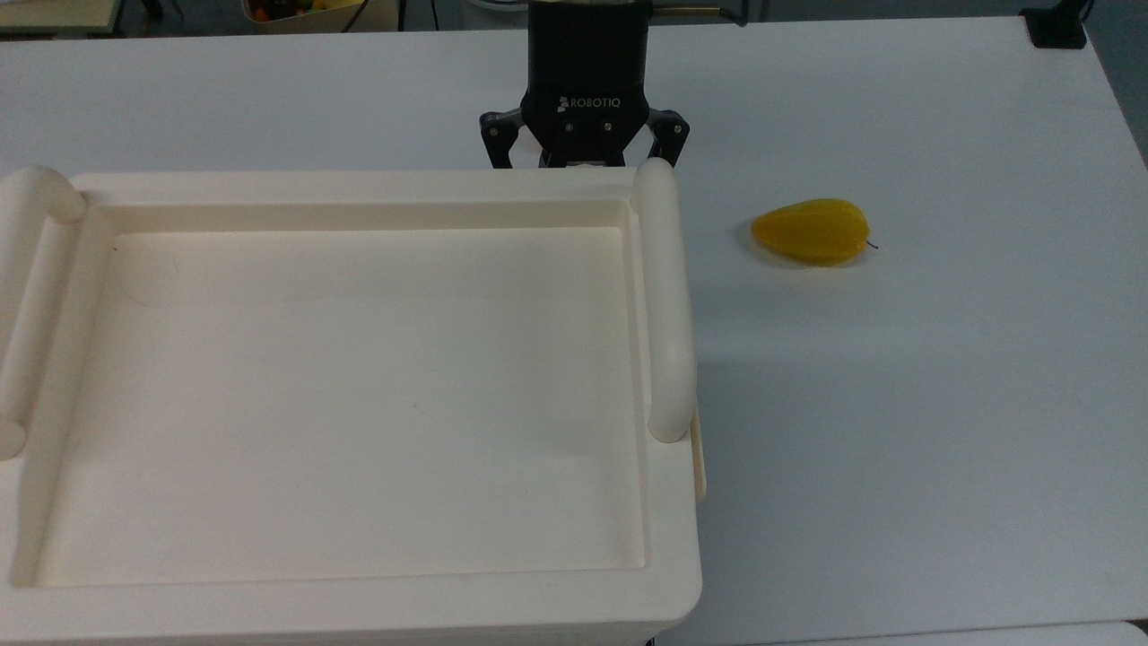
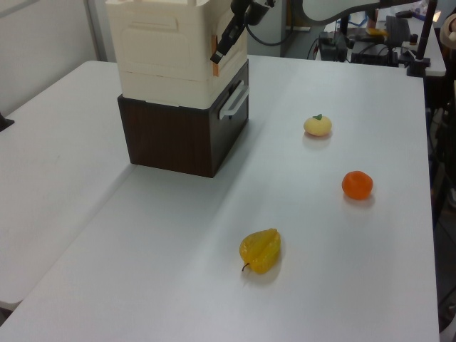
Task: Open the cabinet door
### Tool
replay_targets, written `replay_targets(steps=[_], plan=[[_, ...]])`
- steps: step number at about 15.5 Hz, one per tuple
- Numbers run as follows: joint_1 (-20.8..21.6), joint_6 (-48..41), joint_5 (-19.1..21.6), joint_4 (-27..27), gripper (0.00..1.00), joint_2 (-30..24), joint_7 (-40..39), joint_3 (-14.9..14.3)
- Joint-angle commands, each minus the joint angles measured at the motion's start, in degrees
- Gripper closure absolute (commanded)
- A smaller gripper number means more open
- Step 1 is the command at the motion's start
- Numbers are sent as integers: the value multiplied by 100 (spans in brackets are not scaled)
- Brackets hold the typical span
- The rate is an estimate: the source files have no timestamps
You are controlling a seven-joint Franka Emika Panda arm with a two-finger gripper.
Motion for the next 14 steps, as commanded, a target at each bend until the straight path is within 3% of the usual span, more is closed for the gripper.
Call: replay_targets(steps=[1,10,14], plan=[[55,16,-156,-39,62,-35,270,-44],[11,-28,-287,-127,86,-87,235,-44],[20,-353,-384,-136,92,-122,227,-44]])
